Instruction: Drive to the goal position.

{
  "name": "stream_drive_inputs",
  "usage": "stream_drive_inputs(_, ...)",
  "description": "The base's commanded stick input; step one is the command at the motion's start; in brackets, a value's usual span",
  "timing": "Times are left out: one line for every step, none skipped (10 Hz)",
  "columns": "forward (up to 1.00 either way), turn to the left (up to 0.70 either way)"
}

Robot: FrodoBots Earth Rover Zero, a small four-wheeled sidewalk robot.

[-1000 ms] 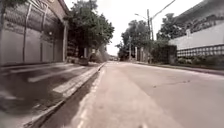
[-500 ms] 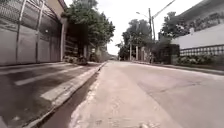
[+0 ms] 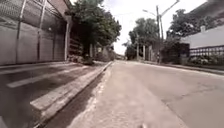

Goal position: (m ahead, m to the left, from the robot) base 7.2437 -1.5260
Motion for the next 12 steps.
stream_drive_inputs(0.7,0.0)
stream_drive_inputs(0.7,0.0)
stream_drive_inputs(0.7,0.0)
stream_drive_inputs(0.69,0.0)
stream_drive_inputs(0.69,0.0)
stream_drive_inputs(0.68,0.0)
stream_drive_inputs(0.68,0.0)
stream_drive_inputs(0.69,0.0)
stream_drive_inputs(0.7,0.0)
stream_drive_inputs(0.7,0.0)
stream_drive_inputs(0.7,0.0)
stream_drive_inputs(0.7,0.0)
